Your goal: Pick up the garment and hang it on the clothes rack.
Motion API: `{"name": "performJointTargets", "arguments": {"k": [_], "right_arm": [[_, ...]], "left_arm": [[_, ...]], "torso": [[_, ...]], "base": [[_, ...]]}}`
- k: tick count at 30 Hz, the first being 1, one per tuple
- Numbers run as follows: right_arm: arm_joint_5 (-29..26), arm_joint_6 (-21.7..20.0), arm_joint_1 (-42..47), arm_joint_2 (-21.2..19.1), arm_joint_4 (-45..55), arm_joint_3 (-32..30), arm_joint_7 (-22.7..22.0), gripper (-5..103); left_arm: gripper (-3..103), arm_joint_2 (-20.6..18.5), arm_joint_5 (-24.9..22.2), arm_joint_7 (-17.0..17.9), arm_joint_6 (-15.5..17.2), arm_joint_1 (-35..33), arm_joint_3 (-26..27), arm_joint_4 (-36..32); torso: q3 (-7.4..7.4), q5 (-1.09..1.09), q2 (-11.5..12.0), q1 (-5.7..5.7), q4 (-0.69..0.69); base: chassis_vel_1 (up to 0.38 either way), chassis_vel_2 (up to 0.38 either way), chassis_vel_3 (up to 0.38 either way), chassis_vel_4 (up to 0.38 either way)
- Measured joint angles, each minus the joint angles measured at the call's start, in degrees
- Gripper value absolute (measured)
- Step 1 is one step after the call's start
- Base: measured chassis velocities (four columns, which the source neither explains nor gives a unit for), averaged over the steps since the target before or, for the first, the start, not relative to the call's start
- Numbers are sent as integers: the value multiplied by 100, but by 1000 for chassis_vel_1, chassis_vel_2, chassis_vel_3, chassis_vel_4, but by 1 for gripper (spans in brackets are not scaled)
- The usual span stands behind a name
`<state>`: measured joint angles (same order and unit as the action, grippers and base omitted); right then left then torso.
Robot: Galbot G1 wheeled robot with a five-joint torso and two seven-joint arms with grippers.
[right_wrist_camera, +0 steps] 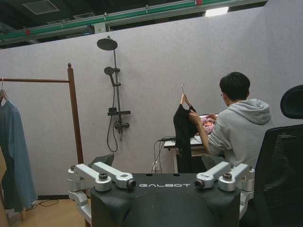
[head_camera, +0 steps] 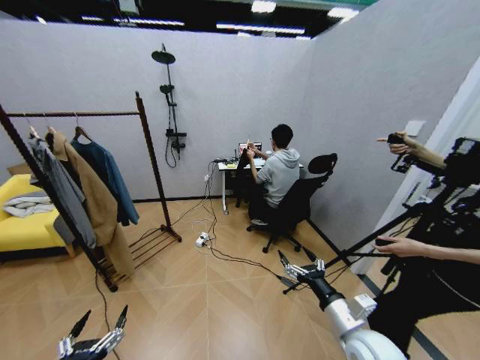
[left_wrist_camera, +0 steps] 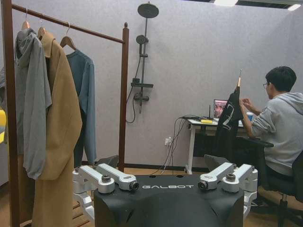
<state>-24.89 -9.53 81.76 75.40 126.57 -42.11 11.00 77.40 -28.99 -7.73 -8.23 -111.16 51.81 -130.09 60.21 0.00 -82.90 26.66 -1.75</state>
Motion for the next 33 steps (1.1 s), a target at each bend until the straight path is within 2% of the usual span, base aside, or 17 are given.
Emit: {"name": "performJointTargets", "arguments": {"k": [7,14,23,33], "right_arm": [[-17,-50,-79,-26,-119,64,252,100],[-49,25,-3,-28,-36,34,289,100],[-144,46,83,-34,84,6,335,100],[-94,-1,153,-5,179,4,358,100]], "left_arm": [[100,0,0,0,0,0,0,0],[100,0,0,-1,0,0,0,0],[100,0,0,1,0,0,0,0],[100,0,0,1,0,-1,0,0]], "torso": [[0,0,0,-1,0],[0,-1,-1,-1,0],[1,-1,1,3,-1],[0,1,0,1,0]], "base": [[0,0,0,0],[-93,90,102,-106],[-215,219,231,-227],[-315,329,320,-308]]}}
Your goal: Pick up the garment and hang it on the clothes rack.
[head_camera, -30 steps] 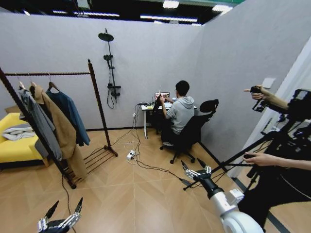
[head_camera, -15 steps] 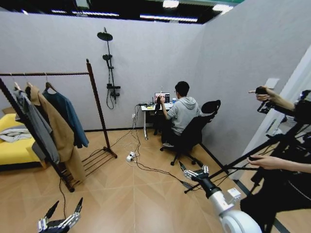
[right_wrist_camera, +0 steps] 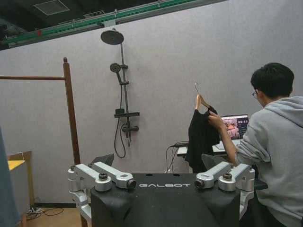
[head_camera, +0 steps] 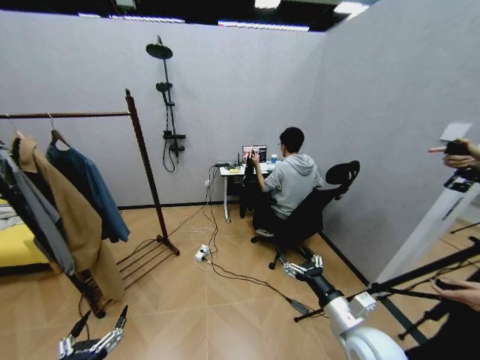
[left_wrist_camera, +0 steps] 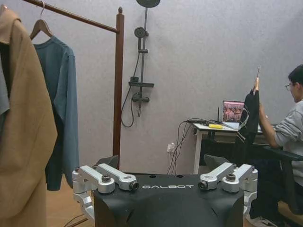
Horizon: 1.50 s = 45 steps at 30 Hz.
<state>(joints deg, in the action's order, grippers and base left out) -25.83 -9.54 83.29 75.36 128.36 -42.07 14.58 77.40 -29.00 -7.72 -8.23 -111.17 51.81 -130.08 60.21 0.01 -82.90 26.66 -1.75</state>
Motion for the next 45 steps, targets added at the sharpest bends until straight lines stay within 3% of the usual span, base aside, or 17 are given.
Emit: {"name": "performJointTargets", "arguments": {"k": [19,22,24,27,30,32,35,45], "right_arm": [[132,-81,-52,54,7,-5,-6,100],[163,-84,-56,67,11,-3,-6,100],[213,-85,-62,93,15,17,-3,100],[261,-89,-64,115,28,39,5,100],[289,-94,-80,134,33,89,8,100],[310,-109,-98,145,37,112,6,100],[336,-184,-204,150,42,139,-73,100],[-41,-720,-1944,-304,-676,285,-840,100]], "left_arm": [[100,-1,0,2,0,0,0,0],[100,0,0,-2,0,0,0,0],[100,-1,0,0,0,0,0,0],[100,0,0,-1,0,0,0,-1],[100,-1,0,0,0,0,0,0],[100,0,0,-1,0,0,0,-1],[100,-1,0,-1,0,0,-1,0],[100,0,0,-3,0,0,0,0]], "torso": [[1,-4,1,1,-1],[-1,3,-1,-2,-1],[1,-6,1,2,-2],[-1,3,-1,-2,0],[1,-6,1,3,-1],[0,5,0,0,0],[2,-5,2,4,0],[-1,0,-2,-5,1]], "base": [[-360,359,355,-351],[-363,369,359,-369],[-343,357,346,-353],[-345,392,361,-373],[-364,335,360,-339],[-374,356,356,-357],[-289,304,334,-336],[-78,99,67,-34]]}}
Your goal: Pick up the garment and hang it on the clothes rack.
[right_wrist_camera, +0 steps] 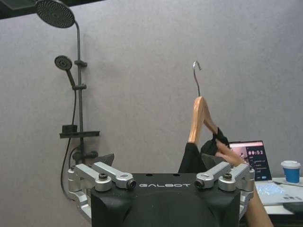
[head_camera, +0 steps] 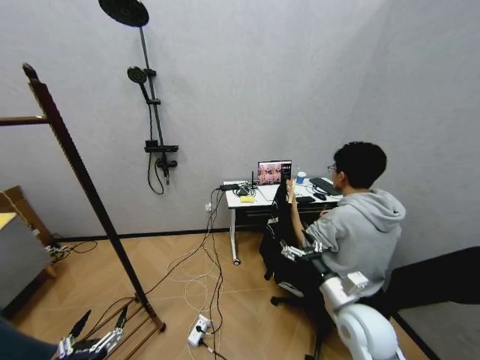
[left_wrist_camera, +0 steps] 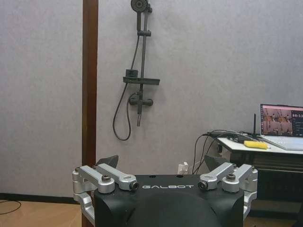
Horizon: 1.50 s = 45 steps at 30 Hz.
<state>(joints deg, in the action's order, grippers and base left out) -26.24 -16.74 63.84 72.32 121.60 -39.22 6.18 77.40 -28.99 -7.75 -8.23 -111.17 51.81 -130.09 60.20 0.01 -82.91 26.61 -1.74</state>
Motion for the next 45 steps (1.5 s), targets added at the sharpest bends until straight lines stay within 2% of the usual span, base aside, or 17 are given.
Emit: {"name": "performJointTargets", "arguments": {"k": [7,8,12,14,18,22,23,24,27,28,31,33,34,39,42,43,45], "right_arm": [[-207,-226,-956,-217,-531,406,-633,100],[-216,-295,-1283,-259,-804,566,-890,100],[-182,-344,-1837,-320,-1276,770,-1066,100],[-139,-310,-2440,-380,-1778,1023,-1078,100],[-115,-281,-2837,-382,-2216,1246,-1158,100],[-96,-304,-3043,-267,-2485,1422,-1672,103],[-102,-315,-3065,-242,-2504,1446,-1808,98],[-102,-315,-3065,-242,-2504,1446,-1808,98],[-110,-317,-3090,-225,-2564,1481,-1958,83],[-110,-317,-3090,-225,-2564,1481,-1958,83],[-118,-317,-3096,-240,-2553,1491,-2050,66],[-117,-317,-3093,-245,-2529,1489,-2062,66],[-117,-318,-3070,-263,-2461,1482,-2083,56],[-119,-333,-3004,-281,-2340,1460,-2117,44],[-129,-336,-2868,-286,-2210,1389,-2134,28],[-129,-336,-2868,-286,-2210,1389,-2134,28],[-128,-336,-2803,-291,-2156,1338,-2142,18]], "left_arm": [[100,0,0,2,0,0,0,0],[100,0,0,2,0,0,0,0],[100,0,0,2,0,0,0,0],[100,0,0,2,0,0,0,0],[100,0,0,2,0,0,0,0],[100,0,0,2,0,0,0,0],[100,0,0,2,0,0,0,0],[100,0,0,2,0,0,0,0],[100,0,0,2,0,0,0,0],[100,0,0,2,0,0,0,0],[100,0,0,2,0,0,0,0],[100,0,0,2,0,0,0,0],[100,0,0,2,0,0,0,0],[100,0,0,2,0,0,0,0],[100,0,0,2,0,0,0,0],[100,0,0,2,0,0,0,0],[100,0,0,2,0,0,0,0]], "torso": [[0,-1,-2,-2,-2],[0,-1,-1,1,-2],[2,-1,2,6,-1],[2,-2,2,7,0],[2,-2,2,7,0],[2,-1,2,6,-1],[2,-1,2,6,-1],[2,-1,2,6,-1],[2,-1,2,5,-1],[2,-1,2,5,-1],[1,-1,2,5,-1],[1,-1,2,5,-1],[1,-2,2,5,-1],[1,-2,2,5,-1],[1,-1,2,5,-1],[1,-1,2,5,-1],[1,-1,2,5,-2]], "base": [[34,-62,-45,44],[0,0,0,0],[-9,26,7,-10],[-1,26,7,-19],[0,0,0,0],[0,0,0,0],[0,0,0,0],[0,0,0,0],[0,0,0,0],[0,0,0,0],[0,0,0,0],[0,0,0,0],[0,0,0,0],[0,0,0,0],[0,0,0,0],[0,0,0,0],[0,0,0,0]]}}
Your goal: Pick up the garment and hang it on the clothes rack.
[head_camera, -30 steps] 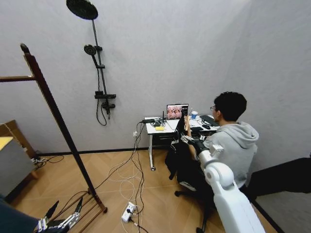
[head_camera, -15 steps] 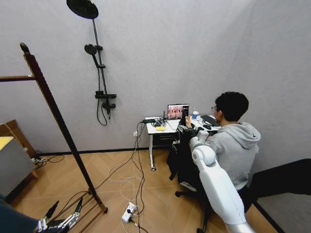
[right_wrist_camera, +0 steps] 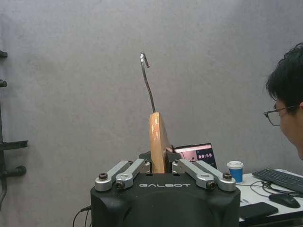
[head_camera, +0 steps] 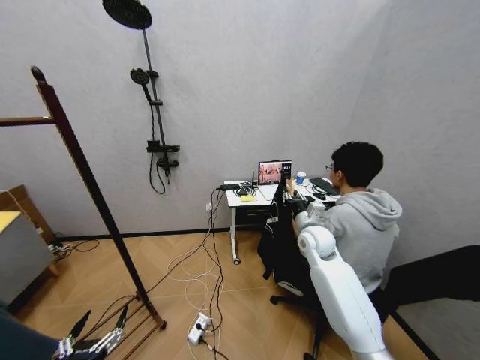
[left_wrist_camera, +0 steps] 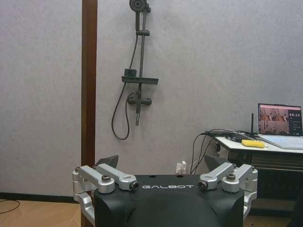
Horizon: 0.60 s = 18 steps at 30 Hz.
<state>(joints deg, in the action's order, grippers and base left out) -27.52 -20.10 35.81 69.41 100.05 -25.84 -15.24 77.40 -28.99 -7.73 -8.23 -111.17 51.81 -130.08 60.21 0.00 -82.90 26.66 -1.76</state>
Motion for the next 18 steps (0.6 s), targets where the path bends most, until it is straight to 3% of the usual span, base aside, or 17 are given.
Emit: {"name": "performJointTargets", "arguments": {"k": [4,9,18], "right_arm": [[-39,-25,66,-18,127,-38,2,10],[-133,-35,196,-62,408,-50,63,10],[-475,-179,1430,-185,1999,92,565,10]], "left_arm": [[100,0,0,0,0,0,0,0],[100,0,0,-1,0,0,0,0],[100,0,0,0,0,0,0,0]], "torso": [[0,1,0,0,-2],[0,0,0,0,1],[0,-1,-1,0,1]], "base": [[0,0,0,0],[0,0,0,0],[69,72,68,59]]}}
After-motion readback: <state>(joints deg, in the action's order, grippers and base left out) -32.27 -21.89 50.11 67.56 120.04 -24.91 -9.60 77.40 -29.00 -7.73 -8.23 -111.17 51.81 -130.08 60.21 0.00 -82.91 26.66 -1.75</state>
